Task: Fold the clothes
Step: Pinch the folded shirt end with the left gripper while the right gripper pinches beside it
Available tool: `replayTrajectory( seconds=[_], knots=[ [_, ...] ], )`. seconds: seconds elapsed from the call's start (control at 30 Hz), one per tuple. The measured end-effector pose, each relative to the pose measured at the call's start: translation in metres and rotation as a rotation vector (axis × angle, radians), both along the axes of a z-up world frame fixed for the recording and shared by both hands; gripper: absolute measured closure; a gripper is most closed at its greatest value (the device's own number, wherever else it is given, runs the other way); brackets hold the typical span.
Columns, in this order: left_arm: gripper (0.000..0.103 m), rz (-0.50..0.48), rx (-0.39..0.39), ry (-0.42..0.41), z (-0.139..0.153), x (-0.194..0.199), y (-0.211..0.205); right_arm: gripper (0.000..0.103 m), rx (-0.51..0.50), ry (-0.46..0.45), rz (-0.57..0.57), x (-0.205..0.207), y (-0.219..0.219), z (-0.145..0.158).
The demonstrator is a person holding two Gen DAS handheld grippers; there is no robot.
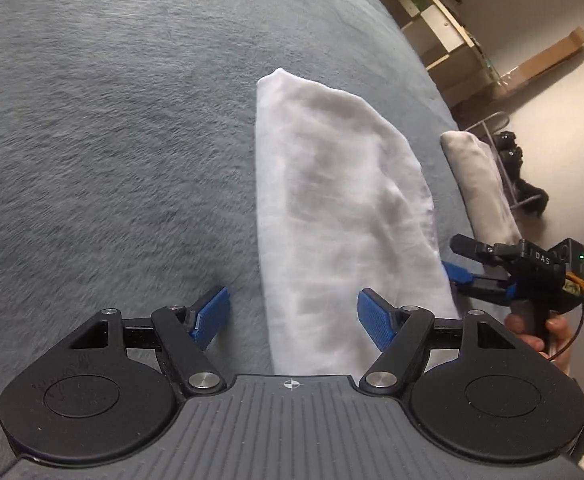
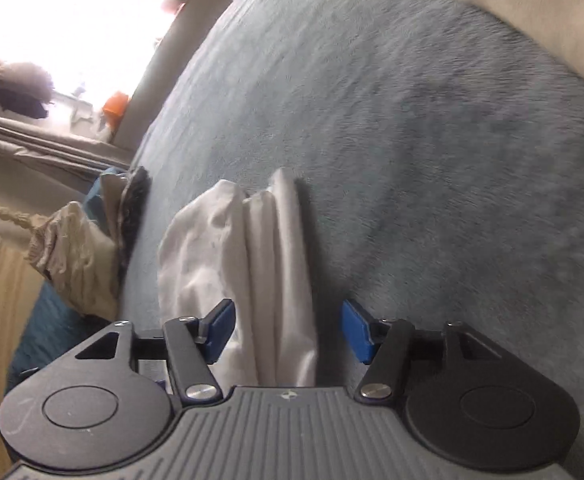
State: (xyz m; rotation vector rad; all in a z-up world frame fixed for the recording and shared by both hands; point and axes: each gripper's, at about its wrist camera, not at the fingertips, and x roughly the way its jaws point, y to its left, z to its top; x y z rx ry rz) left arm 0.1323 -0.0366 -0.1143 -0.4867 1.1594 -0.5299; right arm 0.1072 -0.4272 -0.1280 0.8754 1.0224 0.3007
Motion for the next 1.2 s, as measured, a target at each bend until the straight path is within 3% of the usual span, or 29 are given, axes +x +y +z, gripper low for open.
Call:
replayTrajectory(
  seconds=[0.07,0.23,0.33,0.53,0.6,0.7,0.87,1.2],
  knots=[
    [0.031,-0.017,-0.027,-0.008,-0.002,0.011,-0.005,0.029,0.000,-0.011,0.032,0.010,0.005,0.000],
    [0.035,-0.020,-0.092,-0.015,-0.010,0.039,-0.013,0.029,0.001,-0.039,0.112,0.034,0.018,0.000],
    [0.044,-0.018,-0.094,-0.031,-0.012,0.049,-0.019,0.033,0.001,-0.055,0.159,0.048,0.025,0.000],
    [0.063,0.003,-0.061,-0.063,-0.010,0.049,-0.028,0.056,-0.029,-0.088,0.233,0.063,0.043,0.002],
    [0.072,0.016,-0.045,-0.076,-0.007,0.046,-0.031,0.074,-0.048,-0.099,0.250,0.065,0.050,0.003],
    [0.080,0.035,-0.032,-0.090,-0.002,0.042,-0.033,0.088,-0.086,-0.119,0.244,0.062,0.059,0.008],
    [0.088,0.025,-0.050,-0.153,0.025,0.027,-0.038,0.092,-0.136,-0.199,0.218,0.040,0.060,0.032],
    [0.089,-0.095,-0.134,-0.321,0.104,-0.017,-0.074,0.093,-0.176,-0.381,0.117,-0.040,0.033,0.112]
  ],
)
